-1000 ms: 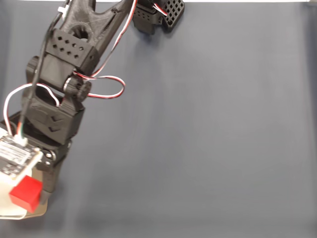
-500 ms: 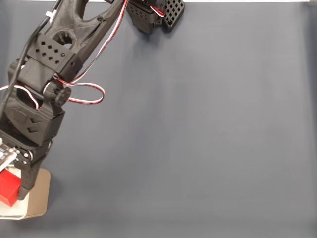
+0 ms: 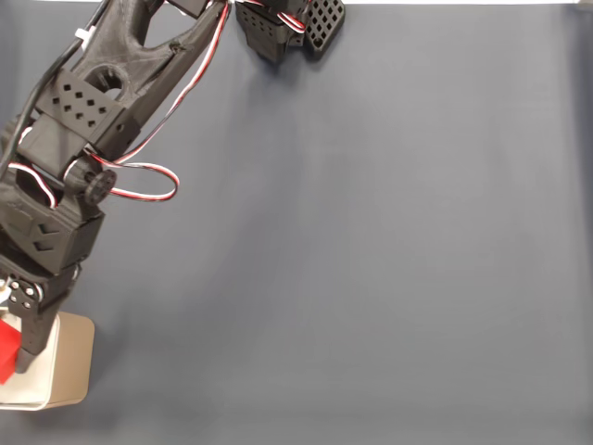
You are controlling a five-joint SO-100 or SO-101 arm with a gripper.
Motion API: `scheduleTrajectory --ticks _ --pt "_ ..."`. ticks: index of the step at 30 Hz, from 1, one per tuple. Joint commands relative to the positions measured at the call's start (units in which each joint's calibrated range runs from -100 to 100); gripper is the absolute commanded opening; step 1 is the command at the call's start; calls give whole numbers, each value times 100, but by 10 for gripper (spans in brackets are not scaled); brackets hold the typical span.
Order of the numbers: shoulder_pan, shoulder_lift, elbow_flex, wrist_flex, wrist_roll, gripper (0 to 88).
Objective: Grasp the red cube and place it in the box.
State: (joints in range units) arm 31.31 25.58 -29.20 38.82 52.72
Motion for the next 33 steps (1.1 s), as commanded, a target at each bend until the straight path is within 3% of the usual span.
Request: scheduleTrajectory --ticks 1,33 --pt "129 -45 -392 -202 -15 57" --pt "58 163 -556 -415 -5 64"
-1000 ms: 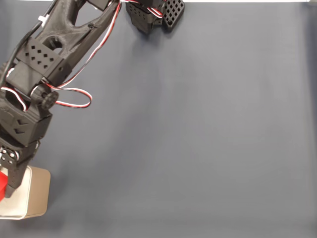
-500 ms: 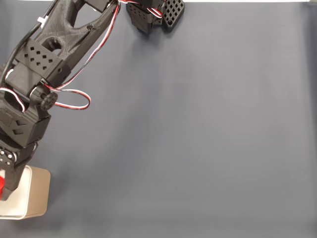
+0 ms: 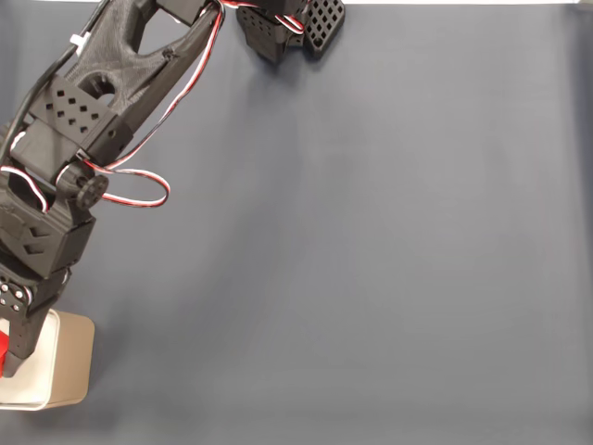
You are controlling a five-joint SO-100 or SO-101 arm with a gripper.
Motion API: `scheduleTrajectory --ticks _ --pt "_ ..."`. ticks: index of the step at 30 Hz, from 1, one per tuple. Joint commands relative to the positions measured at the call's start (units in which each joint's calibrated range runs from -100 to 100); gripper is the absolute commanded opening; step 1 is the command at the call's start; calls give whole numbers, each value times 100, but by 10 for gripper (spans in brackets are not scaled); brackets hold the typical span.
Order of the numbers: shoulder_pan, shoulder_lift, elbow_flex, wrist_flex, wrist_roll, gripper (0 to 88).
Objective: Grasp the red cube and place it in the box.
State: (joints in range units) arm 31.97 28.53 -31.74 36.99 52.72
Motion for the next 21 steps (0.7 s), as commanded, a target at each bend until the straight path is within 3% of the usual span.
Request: scheduleTrajectory --ticks 1,2,5,7,15,21 --pt "-8 -132 -303 -240 0 65" --pt "-8 -132 -303 -240 5 79" --pt "-8 -149 -239 -175 5 256" --pt "-8 -184 -239 -27 78 321" --pt "27 -322 -312 186 29 491" --pt "41 -366 -312 145 83 516"
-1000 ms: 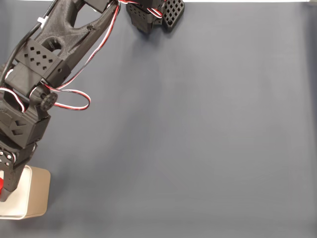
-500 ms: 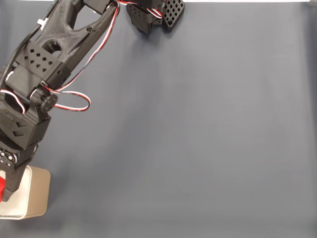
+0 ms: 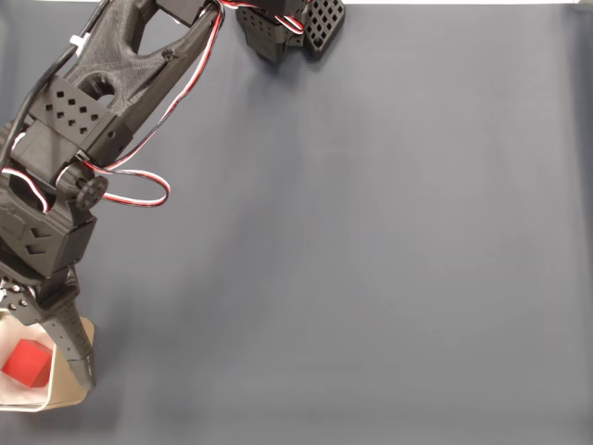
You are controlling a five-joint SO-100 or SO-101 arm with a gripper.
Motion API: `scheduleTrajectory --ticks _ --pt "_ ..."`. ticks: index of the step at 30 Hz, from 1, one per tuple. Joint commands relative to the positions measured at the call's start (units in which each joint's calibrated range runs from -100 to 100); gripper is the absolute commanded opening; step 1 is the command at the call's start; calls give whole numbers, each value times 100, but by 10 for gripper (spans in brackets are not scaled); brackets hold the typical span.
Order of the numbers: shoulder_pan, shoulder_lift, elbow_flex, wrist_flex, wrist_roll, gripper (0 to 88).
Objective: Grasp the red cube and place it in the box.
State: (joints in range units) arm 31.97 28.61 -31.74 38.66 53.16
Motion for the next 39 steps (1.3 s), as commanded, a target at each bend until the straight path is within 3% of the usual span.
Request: scheduleTrajectory --ticks 1,25,27,32,39 --pt "41 -392 -312 -14 29 516" --pt "63 -487 -239 -129 -78 512" --pt "63 -504 -230 -129 -98 460" --pt "-44 -764 208 -629 -230 0" --pt "-797 -1986 1577 -1079 -435 0"
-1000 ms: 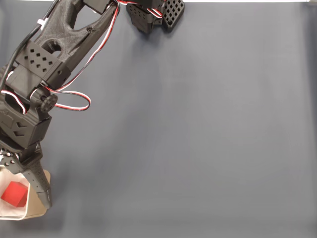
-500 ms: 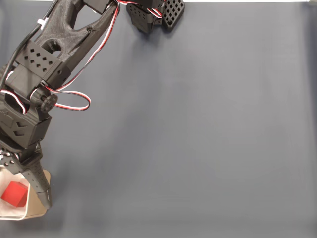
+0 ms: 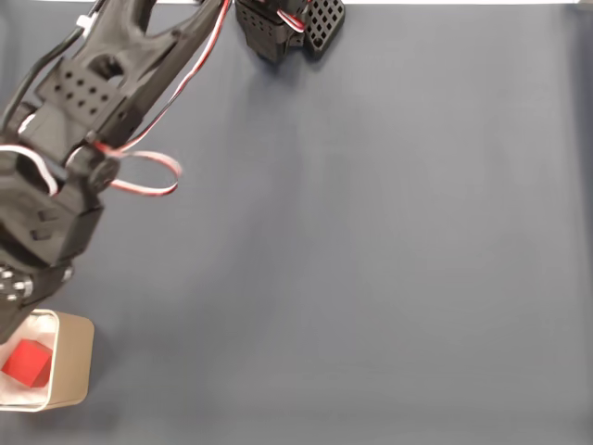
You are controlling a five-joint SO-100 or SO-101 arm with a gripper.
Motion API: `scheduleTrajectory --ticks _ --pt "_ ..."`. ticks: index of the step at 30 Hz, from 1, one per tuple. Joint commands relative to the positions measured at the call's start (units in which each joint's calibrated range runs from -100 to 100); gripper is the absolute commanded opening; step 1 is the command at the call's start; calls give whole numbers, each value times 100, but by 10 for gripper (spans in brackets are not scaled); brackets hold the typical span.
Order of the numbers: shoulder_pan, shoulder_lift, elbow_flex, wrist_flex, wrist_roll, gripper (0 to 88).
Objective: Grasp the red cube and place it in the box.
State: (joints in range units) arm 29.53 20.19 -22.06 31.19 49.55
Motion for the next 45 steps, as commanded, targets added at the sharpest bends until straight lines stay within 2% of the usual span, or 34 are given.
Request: scheduleTrajectory --ticks 1,11,22,27,32,38,45 --pt "-744 -1421 920 -397 -78 0" --pt "-2370 -4567 4816 -971 -15 0" --pt "-2832 -8362 9451 -774 88 0" --pt "-3009 -10147 10974 299 24 0" --pt "-3109 -11378 11777 1840 -29 0" --pt "-3102 -12010 12188 3488 -122 0" --pt "-3002 -12010 12188 4332 -161 0"
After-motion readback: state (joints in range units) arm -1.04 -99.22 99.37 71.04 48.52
